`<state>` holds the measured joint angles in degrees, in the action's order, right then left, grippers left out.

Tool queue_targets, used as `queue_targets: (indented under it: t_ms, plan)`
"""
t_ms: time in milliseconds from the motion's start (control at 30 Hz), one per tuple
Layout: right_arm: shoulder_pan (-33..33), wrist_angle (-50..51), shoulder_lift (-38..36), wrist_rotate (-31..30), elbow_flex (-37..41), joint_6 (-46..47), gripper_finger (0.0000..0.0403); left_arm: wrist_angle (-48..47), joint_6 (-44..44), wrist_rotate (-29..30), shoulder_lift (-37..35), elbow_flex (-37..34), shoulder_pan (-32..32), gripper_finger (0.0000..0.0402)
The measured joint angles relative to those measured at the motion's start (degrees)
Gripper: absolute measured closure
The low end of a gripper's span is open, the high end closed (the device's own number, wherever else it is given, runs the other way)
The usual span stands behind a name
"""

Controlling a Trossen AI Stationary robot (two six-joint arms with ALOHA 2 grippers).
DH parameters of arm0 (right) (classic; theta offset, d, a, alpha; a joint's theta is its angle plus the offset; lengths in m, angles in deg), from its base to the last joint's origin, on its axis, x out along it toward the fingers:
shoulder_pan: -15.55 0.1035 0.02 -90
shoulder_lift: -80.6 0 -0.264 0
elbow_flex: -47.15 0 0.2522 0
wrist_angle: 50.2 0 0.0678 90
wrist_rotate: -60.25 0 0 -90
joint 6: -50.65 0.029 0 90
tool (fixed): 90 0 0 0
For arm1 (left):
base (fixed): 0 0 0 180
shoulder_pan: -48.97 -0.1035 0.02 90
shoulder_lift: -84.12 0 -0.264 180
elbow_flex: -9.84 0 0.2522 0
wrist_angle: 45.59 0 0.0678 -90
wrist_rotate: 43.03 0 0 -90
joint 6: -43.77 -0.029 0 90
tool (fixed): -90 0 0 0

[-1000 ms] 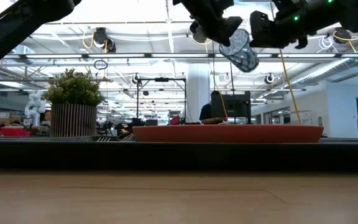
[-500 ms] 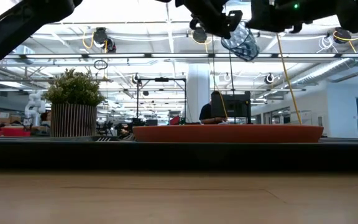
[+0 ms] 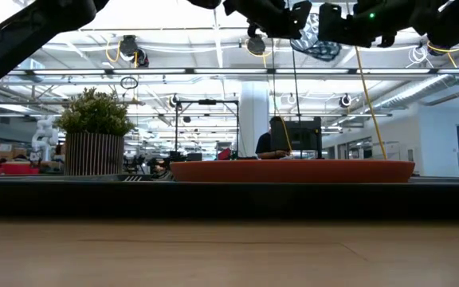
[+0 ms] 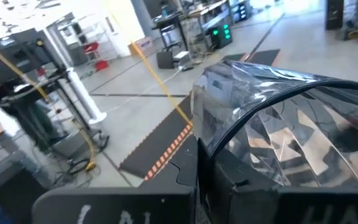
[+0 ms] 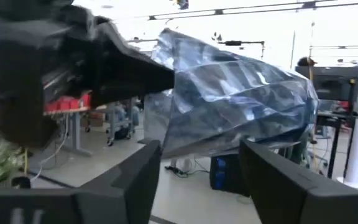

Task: Pick and place plate/cup/fork/spoon on tray
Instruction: Put the blue cup to the top right of the orange plate on the black table tray

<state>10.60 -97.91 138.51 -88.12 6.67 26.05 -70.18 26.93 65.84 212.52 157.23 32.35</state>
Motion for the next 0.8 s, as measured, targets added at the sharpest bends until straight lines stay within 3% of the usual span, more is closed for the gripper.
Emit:
queue_targets:
  t_ms: [200,600,800]
  plan:
    - [-3.13,-2.08,-0.02,1.65,0.0,0.07,0.0164,3.76,0.49,-2.81,0.96,0.06,-0.12,0.0393]
    - [-4.95,-4.18,-0.05,3.09,0.0,-5.47,0.0182,10.99,0.3,-11.93,2.91,0.04,-2.58,0.0385]
    - [-5.88,-4.84,-0.04,3.33,0.0,-9.43,0.0186,12.62,-5.11,-13.82,2.91,0.04,-2.73,0.0393]
